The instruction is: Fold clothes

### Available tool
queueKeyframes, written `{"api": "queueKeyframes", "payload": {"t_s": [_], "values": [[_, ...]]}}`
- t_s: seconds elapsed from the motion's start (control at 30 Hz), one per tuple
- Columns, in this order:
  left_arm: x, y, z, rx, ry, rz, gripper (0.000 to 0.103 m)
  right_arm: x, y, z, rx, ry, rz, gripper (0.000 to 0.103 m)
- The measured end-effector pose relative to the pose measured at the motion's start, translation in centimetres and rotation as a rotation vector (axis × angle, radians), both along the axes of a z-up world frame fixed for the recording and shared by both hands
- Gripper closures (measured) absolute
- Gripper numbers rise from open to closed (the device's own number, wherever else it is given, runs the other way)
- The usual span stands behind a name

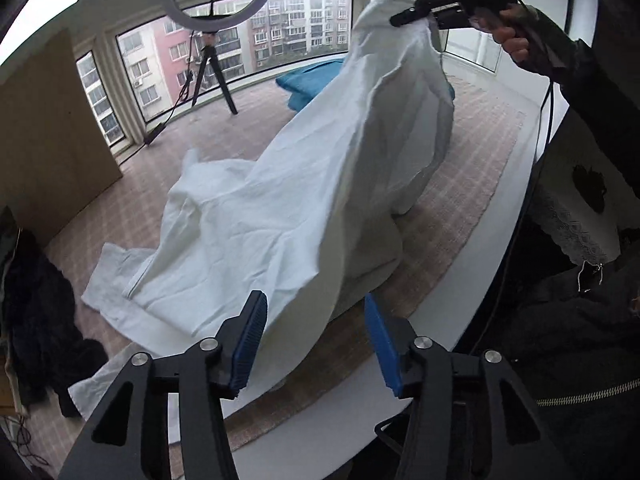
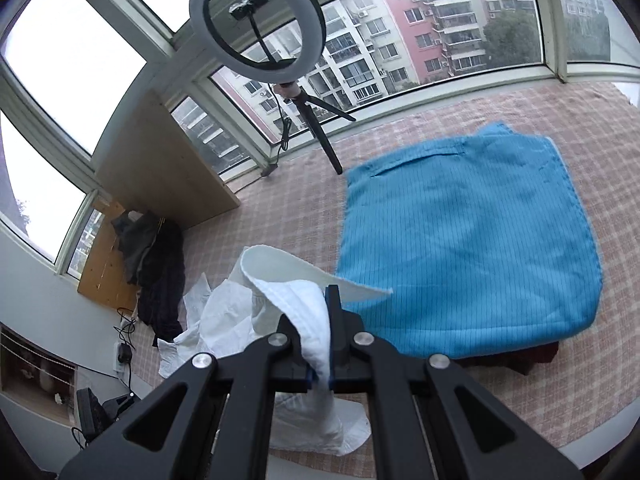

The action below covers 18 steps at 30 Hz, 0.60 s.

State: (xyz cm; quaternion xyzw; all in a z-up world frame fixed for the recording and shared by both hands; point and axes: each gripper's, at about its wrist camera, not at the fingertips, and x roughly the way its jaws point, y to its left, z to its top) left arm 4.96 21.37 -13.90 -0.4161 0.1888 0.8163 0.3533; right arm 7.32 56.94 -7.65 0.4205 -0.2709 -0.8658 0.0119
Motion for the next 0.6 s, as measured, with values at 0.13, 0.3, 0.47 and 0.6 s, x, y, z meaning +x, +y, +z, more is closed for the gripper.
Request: {"api": "queueKeyframes", "payload": {"t_s": [0.13, 0.3, 0.47, 0.6], "values": [[-0.6, 1.5, -2.1, -0.009, 0.009, 0.013, 0.053, 0.2, -0.1, 0.6, 0.004, 0.011, 0.016, 0.099], [-0.5, 1.5, -2.7, -0.020, 0.036, 0.032, 0.053, 0.4, -0.4, 1.0, 0.006, 0.014, 0.034, 0.099], [-0.3, 1.5, -3.3, -0.030, 0.063, 0.051, 0.054, 0.7, -0.8, 2.0, 0.002, 0.030, 0.055, 0.099], [-0.2, 1.5, -3.8, -0.039, 0.085, 0.066, 0.076, 0.7, -1.7, 3.1, 0.029, 0.042, 0.081, 0.099]]}}
